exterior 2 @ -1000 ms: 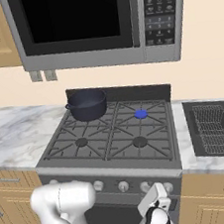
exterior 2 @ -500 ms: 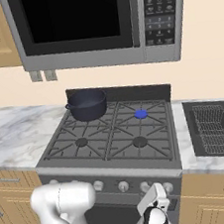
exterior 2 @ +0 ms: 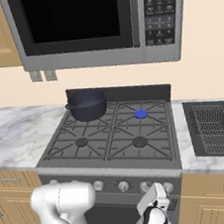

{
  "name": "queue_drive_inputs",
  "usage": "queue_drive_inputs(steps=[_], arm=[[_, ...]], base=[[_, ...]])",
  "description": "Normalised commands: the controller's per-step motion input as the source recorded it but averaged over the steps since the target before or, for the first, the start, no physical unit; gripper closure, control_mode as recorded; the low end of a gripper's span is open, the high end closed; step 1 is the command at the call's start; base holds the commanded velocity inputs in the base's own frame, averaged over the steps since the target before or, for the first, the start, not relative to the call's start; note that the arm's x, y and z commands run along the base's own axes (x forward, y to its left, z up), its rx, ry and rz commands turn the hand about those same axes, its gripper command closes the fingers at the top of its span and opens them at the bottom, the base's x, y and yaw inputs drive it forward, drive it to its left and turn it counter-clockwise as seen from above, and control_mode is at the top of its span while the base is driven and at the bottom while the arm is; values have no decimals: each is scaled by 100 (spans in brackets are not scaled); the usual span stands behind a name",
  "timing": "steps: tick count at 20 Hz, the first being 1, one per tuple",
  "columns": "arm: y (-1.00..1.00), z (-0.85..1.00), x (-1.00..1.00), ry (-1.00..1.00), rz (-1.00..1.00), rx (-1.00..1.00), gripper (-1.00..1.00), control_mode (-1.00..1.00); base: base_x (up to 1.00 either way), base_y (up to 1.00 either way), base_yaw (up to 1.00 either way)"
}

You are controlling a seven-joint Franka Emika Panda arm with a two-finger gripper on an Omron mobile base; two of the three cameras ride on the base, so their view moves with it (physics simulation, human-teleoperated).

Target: Turn off the rear right burner of the stove.

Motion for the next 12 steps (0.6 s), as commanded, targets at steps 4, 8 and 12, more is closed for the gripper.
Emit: queue_drive_inputs(steps=[4, 8, 12], arm=[[0, 0, 2, 0, 0, 4, 100, -100], [0, 0, 0, 0, 0, 7, 100, -100], [0, 1, 0, 1, -6, 18, 100, -100]], base=[[0, 0, 0], [0, 0, 0], [0, 0, 0]])
